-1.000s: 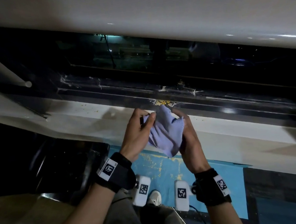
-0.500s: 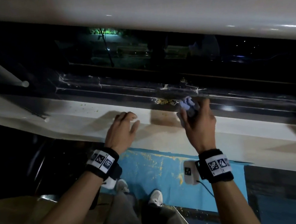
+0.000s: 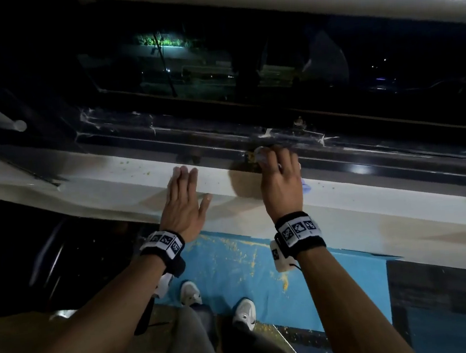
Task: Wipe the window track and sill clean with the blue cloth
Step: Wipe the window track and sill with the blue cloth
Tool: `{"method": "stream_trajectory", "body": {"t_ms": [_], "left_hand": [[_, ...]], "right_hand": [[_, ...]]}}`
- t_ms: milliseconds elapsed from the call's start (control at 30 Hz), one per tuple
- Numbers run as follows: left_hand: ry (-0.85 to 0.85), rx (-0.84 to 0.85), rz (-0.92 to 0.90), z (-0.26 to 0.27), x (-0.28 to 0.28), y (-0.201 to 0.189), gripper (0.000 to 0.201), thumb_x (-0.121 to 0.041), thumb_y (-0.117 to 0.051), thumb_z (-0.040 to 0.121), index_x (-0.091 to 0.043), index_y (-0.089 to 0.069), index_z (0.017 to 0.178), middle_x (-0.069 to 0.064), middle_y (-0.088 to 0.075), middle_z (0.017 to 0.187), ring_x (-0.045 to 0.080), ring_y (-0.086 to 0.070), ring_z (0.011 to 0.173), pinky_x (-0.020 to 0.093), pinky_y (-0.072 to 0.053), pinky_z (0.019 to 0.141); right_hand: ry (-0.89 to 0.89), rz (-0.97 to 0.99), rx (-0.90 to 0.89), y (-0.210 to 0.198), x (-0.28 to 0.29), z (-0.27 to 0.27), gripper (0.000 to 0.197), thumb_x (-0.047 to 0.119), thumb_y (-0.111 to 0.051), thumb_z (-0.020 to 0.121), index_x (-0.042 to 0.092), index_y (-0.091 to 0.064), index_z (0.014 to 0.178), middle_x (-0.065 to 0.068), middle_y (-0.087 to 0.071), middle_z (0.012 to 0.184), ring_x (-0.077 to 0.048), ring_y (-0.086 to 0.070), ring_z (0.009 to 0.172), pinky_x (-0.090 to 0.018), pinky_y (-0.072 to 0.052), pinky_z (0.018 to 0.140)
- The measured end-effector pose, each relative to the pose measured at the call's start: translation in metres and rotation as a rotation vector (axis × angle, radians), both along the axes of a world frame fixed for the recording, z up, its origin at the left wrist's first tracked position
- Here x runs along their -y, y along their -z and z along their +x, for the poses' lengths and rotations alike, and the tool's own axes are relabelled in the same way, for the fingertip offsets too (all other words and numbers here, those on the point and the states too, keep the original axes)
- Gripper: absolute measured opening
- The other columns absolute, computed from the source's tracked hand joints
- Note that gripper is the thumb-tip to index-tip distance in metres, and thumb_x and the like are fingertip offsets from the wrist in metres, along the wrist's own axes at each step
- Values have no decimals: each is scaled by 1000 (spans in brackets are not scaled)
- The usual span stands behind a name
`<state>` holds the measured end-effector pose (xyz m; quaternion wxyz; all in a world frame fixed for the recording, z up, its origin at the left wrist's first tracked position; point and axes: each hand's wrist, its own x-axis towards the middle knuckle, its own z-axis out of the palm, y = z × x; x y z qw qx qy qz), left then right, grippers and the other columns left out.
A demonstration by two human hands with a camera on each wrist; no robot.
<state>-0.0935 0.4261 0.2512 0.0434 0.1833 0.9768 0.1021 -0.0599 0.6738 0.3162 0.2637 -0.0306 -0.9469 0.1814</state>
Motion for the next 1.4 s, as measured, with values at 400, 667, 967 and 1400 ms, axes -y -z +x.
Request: {"method": "stream_trajectory", "body": {"t_ms": [400,667,967,1400], "left_hand": [[60,14,87,-2,15,-2,76,-39,-38,109,-16,7,166,6,14,174,20,18,160,46,-2,131],[78,57,92,-4,20,-7,83,-33,-46,106,-18,10,166,5,18,173,18,21,159,44,0,132],[84,82,85,-4,20,-14,87,-29,-52,104,-18,8,166,5,14,173,19,18,160,42,-1,132],[99,106,108,-4,23,-17,93,-22,-57,100,-18,8,166,4,16,173,19,19,159,44,-5,132]], "right_hand": [[63,28,52,-9,13,-1,41,-5,-53,88,8,-70,124,-15,-59,117,-33,-49,99,-46,-48,87],[49,-68,57,-20,32,-15,21,8,-63,100,16,-66,120,0,-57,121,-26,-54,106,-46,-52,85],[13,35,117,-27,30,-18,29,5,-70,93,9,-66,121,-15,-48,128,-31,-46,111,-43,-54,82],[61,147,239,-33,51,-15,28,-7,-60,88,3,-68,113,-23,-54,122,-38,-52,101,-48,-51,85]]}}
